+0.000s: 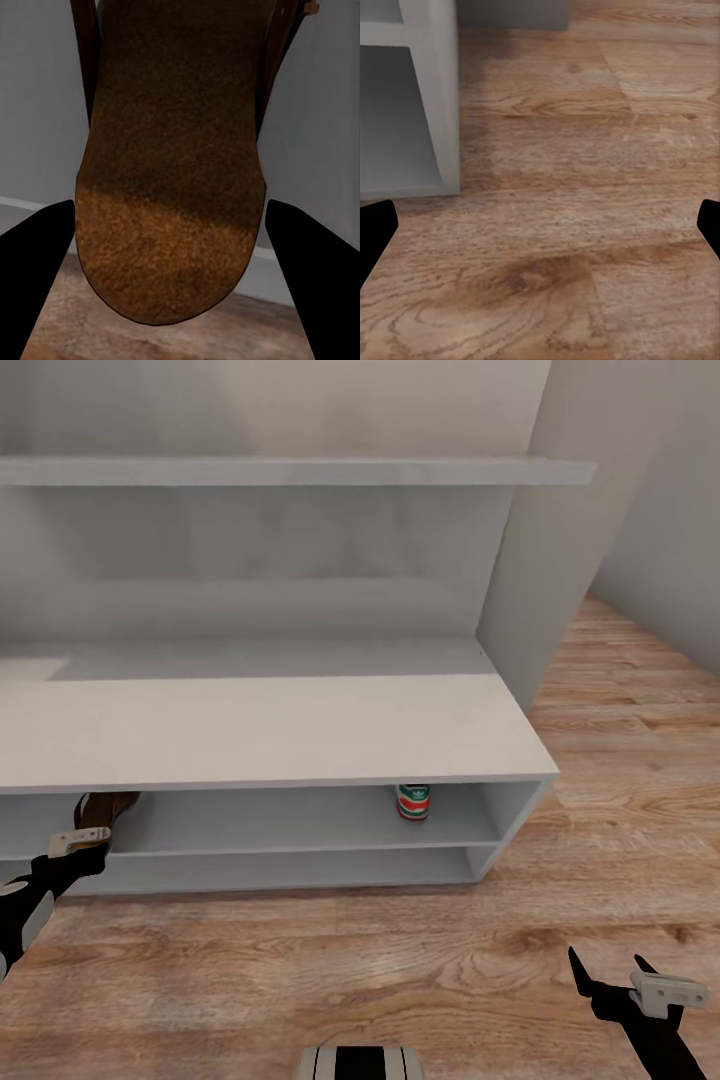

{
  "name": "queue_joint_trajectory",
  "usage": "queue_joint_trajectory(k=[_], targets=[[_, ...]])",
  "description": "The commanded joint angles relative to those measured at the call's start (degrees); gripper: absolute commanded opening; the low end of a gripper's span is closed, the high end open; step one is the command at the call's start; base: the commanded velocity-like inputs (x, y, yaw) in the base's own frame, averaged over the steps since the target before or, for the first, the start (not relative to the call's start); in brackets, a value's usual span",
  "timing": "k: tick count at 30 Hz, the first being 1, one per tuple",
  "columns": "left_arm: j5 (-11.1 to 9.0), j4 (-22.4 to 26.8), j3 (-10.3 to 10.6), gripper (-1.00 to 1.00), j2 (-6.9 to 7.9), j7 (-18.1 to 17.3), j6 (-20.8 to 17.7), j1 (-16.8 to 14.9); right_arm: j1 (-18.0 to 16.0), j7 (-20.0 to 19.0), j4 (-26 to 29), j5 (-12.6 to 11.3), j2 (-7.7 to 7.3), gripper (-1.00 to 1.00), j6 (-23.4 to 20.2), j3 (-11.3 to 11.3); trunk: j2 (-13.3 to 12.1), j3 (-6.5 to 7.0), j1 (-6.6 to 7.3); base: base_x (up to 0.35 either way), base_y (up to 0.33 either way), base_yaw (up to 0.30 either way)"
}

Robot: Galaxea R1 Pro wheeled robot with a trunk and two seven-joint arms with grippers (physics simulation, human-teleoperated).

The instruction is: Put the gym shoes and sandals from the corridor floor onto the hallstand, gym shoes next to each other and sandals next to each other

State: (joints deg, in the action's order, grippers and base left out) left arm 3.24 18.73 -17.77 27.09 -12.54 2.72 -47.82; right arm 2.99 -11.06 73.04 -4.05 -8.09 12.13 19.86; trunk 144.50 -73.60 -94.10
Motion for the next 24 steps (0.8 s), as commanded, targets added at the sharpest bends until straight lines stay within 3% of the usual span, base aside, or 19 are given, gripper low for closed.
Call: queue_joint_trajectory(k=[1,24], targets=[[0.01,-0.01,0.01,-1.0,-0.01,-0.03,0.0,0.0,0.0,0.0,0.0,0.0,0.0,1.0,0.0,0.0,0.0,0.0,0.0,0.015,0.0,0.0],[0.01,-0.01,0.02,-1.0,-0.02,-0.03,0.02,0.0,0.0,0.02,0.0,-0.05,0.0,1.0,0.0,0.0,0.0,0.0,0.0,0.004,0.0,0.0]])
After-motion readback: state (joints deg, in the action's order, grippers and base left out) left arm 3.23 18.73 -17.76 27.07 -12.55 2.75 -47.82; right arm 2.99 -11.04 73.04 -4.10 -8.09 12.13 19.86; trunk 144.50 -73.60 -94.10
